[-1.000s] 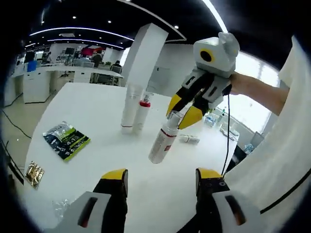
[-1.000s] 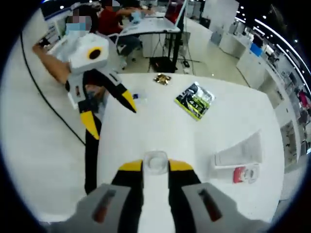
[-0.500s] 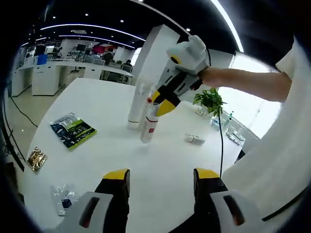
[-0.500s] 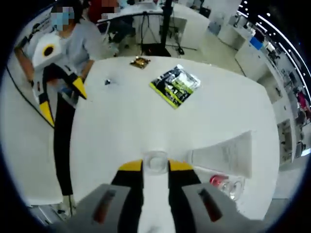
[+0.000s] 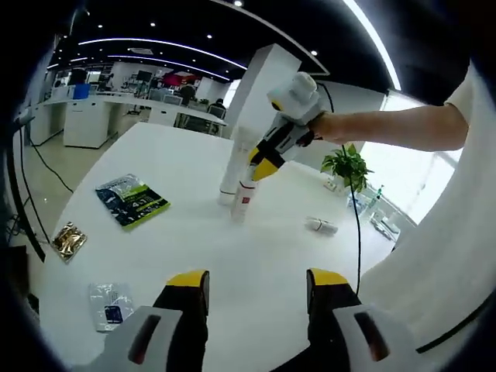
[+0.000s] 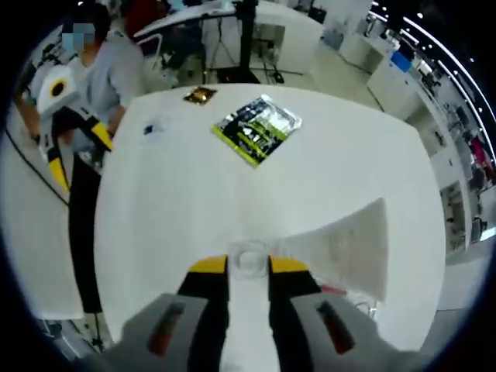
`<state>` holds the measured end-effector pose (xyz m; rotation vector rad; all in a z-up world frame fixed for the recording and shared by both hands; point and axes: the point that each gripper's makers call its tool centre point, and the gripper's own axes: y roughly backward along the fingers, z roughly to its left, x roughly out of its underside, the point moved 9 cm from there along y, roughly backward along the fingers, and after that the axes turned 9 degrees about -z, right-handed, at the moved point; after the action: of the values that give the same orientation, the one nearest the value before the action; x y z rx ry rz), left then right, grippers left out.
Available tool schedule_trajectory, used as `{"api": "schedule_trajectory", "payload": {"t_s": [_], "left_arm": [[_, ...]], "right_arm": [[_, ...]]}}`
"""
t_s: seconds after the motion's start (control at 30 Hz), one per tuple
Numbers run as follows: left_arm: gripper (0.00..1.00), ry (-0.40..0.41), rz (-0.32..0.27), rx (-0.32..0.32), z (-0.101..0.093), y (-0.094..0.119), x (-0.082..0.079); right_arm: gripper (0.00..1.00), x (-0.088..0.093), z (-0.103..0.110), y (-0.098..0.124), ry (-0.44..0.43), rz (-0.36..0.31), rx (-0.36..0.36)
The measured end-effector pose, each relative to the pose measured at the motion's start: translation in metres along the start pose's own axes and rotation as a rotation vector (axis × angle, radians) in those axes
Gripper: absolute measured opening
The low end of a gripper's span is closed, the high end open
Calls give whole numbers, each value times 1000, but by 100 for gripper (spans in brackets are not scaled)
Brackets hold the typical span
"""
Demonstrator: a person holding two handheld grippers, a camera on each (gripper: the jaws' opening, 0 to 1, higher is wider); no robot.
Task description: Arrange the skincare products in the storage area until every visible bottle or jar stands upright without overlapping.
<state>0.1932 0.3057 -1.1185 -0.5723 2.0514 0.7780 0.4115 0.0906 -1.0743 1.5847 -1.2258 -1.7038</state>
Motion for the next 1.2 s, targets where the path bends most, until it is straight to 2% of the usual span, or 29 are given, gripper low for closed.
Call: {"api": "schedule_trajectory", "payload": {"t_s": [0.33,0.57,0.83,1.2], "left_arm": [[50,16,-15,-8,0,-1,-2],[49,38,-34,-28,3,0,-3],[49,36,-26,-39,2,2,-1],[49,36,-25,-31,-1,0,-1]], "right_arm": [[16,1,-8,-1,-33,-34,32],[16,5,-10,-6,-43,-30,32],[17,4,-12,-9,-69,-54,44],[18,4,-11,-9,-45,-56,64]]}}
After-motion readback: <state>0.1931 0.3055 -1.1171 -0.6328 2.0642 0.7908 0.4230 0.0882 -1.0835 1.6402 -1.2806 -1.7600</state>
